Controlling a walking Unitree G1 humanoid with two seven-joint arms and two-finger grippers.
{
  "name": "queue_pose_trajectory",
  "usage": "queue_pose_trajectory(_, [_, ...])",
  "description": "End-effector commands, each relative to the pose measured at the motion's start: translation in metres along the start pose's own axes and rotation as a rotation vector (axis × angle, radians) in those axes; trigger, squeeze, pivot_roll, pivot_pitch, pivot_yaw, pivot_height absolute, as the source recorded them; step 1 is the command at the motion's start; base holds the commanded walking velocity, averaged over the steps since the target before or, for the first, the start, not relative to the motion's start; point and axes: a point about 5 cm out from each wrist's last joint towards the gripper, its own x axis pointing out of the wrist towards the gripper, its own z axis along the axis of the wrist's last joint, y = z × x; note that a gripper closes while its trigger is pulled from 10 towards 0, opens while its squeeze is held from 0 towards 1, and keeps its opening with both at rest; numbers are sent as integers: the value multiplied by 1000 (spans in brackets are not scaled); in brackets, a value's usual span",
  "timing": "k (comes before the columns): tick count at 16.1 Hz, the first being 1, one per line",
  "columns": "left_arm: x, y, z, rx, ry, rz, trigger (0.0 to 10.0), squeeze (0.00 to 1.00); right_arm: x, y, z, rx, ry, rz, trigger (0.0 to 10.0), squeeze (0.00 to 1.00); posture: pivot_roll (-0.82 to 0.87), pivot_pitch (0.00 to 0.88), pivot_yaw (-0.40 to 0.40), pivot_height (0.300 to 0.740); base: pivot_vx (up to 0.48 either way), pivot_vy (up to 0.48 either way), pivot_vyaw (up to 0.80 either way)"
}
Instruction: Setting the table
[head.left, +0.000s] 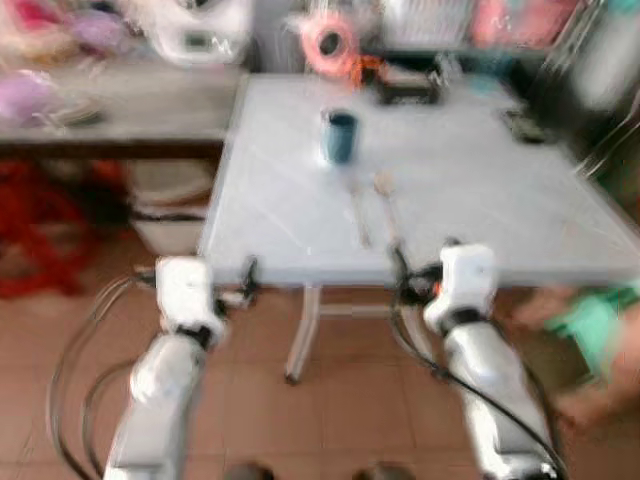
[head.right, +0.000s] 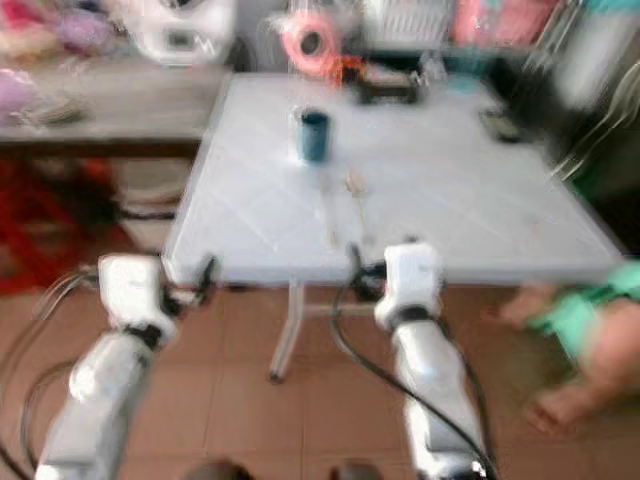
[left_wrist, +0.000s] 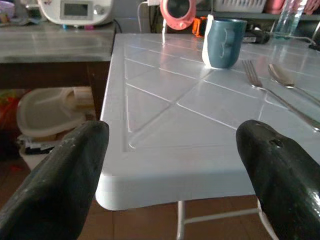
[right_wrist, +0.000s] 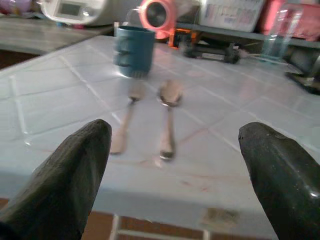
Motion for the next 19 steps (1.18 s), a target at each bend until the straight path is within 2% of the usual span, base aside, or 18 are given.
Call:
queue_pose_trajectory(1, [1,-7,6,-2,-31,-35,10000,0,0,-6,4,-10,-13,-19,10000,0,-6,0,-3,740,0,0,0])
queue_pose_trajectory(4, [0,-8,7,-6,-37,-40,10000,0,0,-5,4,-13,-15,-16,10000,0,-7,0,-6,740,0,0,0])
queue_pose_trajectory(19, [3,-8,8,-5,-41,-43,10000,0,2,-6,6,-20,-20,-19,10000,0,-9,0,-5,740,268,0,0])
